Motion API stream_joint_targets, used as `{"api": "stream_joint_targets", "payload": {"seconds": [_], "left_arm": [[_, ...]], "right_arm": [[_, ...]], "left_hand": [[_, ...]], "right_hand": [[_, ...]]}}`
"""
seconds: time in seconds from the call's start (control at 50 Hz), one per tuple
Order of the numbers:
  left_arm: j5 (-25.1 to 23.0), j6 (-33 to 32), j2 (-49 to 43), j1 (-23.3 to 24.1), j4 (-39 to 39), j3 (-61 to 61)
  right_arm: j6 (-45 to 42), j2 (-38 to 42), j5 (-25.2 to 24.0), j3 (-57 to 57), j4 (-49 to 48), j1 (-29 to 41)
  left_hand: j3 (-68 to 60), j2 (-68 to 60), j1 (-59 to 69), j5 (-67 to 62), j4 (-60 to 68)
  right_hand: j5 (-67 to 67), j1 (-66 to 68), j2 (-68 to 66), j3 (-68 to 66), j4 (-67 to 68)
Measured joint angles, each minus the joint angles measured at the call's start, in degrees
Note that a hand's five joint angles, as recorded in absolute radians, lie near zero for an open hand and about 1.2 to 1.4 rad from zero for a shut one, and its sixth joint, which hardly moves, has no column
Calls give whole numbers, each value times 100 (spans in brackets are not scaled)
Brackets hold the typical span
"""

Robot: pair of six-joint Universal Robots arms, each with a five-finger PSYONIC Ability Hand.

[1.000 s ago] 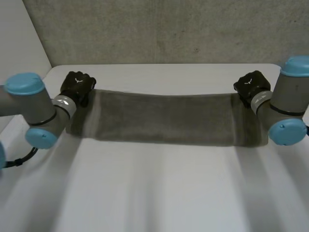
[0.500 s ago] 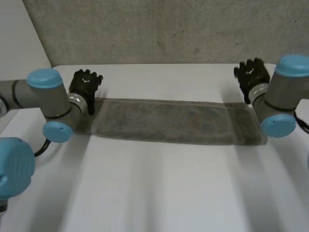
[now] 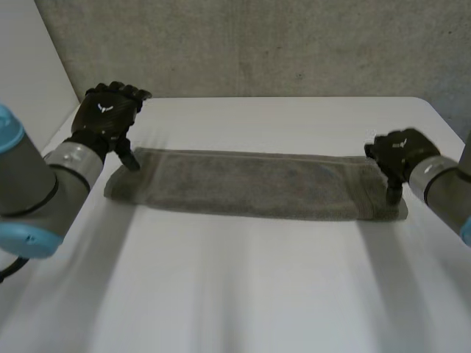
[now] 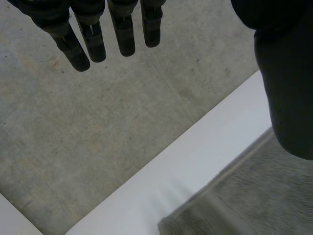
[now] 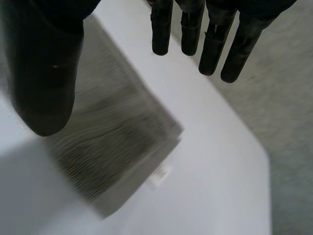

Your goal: Fold the towel.

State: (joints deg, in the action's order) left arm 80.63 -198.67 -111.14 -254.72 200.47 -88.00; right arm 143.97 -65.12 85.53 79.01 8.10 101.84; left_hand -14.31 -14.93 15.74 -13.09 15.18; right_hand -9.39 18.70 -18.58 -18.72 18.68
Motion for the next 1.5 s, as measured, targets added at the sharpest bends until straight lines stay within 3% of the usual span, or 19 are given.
{"api": "stream_joint_targets", "payload": {"seconds": [0.22,0.5,0.68,0.82,0.94,1.04,1.16,1.32,1.44,1.5], "left_arm": [[-20,473,407,36,510,-1261],[-20,581,383,50,701,-1425],[-20,569,382,53,703,-1456],[-24,566,383,36,704,-1489],[-24,566,432,17,703,-1527],[-18,570,497,17,704,-1532],[-12,581,544,41,704,-1529],[0,592,546,139,703,-1539],[-1,589,545,167,704,-1569],[-6,585,544,166,704,-1575]], "right_arm": [[60,362,-549,740,-805,-427],[51,1109,-565,638,-1512,-564],[41,1360,-512,488,-1561,-643],[-17,1379,-153,313,-1667,-872],[-650,1224,586,-191,-1620,-1664],[-1278,1024,746,-542,-1569,-2053],[-1293,696,704,-909,-1582,-1310],[-1078,646,364,-1146,-1744,969],[-1273,1231,-217,-1056,-1721,2371],[-1390,1443,-381,-935,-1688,2610]], "left_hand": [[0,0,0,1,0],[0,0,0,12,0],[0,0,0,12,0],[0,0,0,13,0],[1,0,0,13,0],[0,0,0,13,0],[1,0,0,14,0],[1,0,0,14,0],[1,0,0,14,0],[1,0,0,14,0]], "right_hand": [[-676,637,-658,-676,695],[-1652,1690,-1684,-1692,1689],[-5440,5333,-5472,-5422,5472],[-5722,5576,-5624,-5748,5805],[-5723,5606,-5624,-5791,5805],[-5724,5616,-5624,-5791,5805],[-5724,5632,-5642,-5845,5805],[-5724,5637,-5646,-5881,5805],[-5631,5557,-5567,-5789,5714],[-3594,3553,-3514,-3745,3730]]}}
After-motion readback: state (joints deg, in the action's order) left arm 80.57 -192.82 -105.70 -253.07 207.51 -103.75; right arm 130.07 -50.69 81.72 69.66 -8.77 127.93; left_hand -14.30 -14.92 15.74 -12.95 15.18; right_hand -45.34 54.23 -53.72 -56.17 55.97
